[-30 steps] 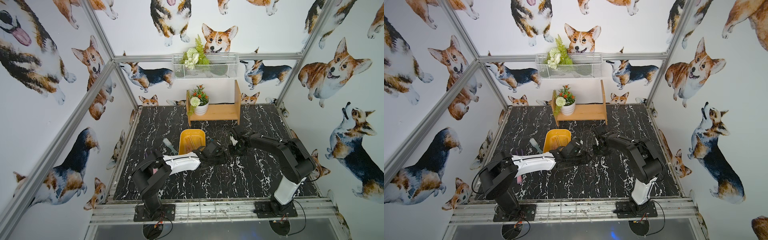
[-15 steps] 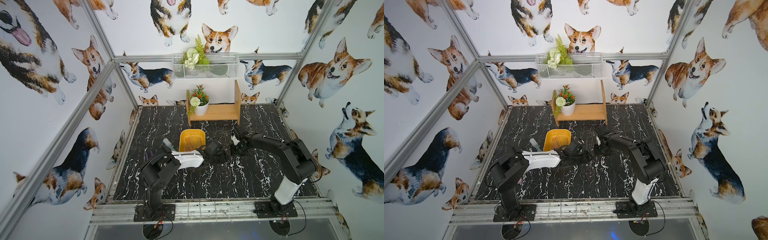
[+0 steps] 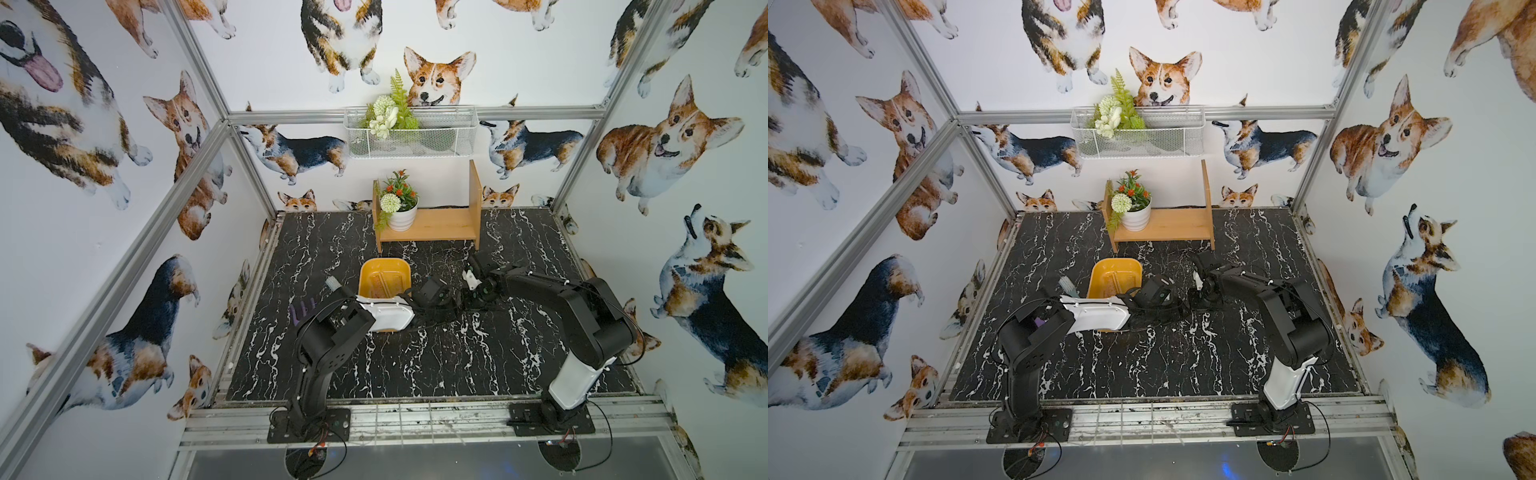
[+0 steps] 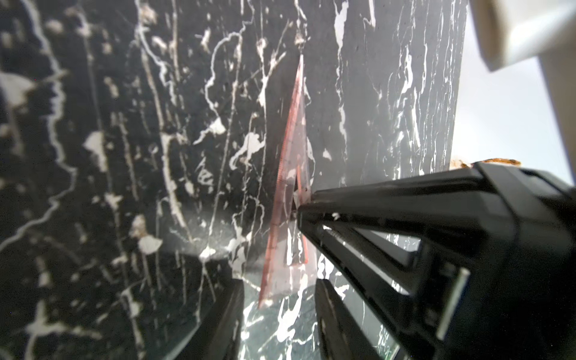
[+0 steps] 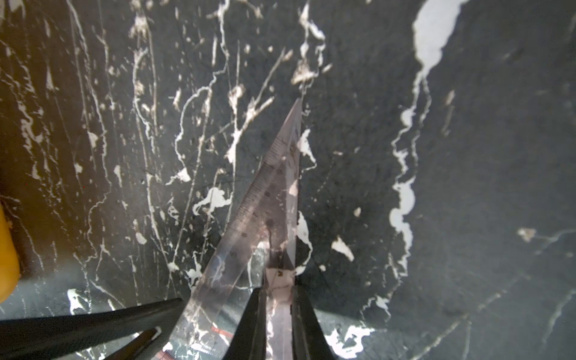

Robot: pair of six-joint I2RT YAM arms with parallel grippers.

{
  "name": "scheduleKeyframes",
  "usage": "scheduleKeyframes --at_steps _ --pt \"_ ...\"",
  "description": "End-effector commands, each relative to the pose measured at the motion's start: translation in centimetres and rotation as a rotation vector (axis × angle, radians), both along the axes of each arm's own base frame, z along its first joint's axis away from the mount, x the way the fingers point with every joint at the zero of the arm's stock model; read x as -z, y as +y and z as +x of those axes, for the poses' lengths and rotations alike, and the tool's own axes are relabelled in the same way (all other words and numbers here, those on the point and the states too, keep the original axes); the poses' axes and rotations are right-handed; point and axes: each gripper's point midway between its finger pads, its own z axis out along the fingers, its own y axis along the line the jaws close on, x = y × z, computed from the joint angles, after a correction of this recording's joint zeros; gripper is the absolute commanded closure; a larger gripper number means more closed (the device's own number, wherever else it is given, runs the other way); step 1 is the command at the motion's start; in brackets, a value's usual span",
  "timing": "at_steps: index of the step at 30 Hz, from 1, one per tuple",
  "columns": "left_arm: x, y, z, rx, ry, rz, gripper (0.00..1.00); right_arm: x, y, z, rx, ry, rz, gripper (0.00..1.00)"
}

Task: Put the scattered rulers into the storage box
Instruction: Pick up the ruler from the center of the board, then place the ruler in the storage box.

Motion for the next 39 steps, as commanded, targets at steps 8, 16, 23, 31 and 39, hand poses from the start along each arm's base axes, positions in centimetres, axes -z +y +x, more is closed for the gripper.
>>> scheduleKeyframes --at_steps 8,16,23,31,39 --pt "-0.3 -1.0 1.1 0.01 -0.005 -0.011 0.69 1.9 -1.5 -2.1 -0.008 0.076 -0.062 0.82" --pt "-0.4 -1.3 1.3 0.02 -0.008 -0.005 0.88 0.3 -1.7 -1.5 0.007 0.047 -0.034 0.81" --pt "-1.0 -1.4 1.3 0.025 -0.016 -0.008 1.0 -4.7 -3.2 -0.2 0.078 -0.069 -0.002 0.58" --pt "-4.2 -1.4 1.4 0.042 -0.063 -0.028 1.0 -8.2 -4.3 -0.8 0.11 -0.139 0.015 0.47" --pt "-8.9 0.6 1.0 0.08 -0.157 0.024 1.0 -9.5 -3.2 -1.3 0.094 -0.15 0.096 0.43"
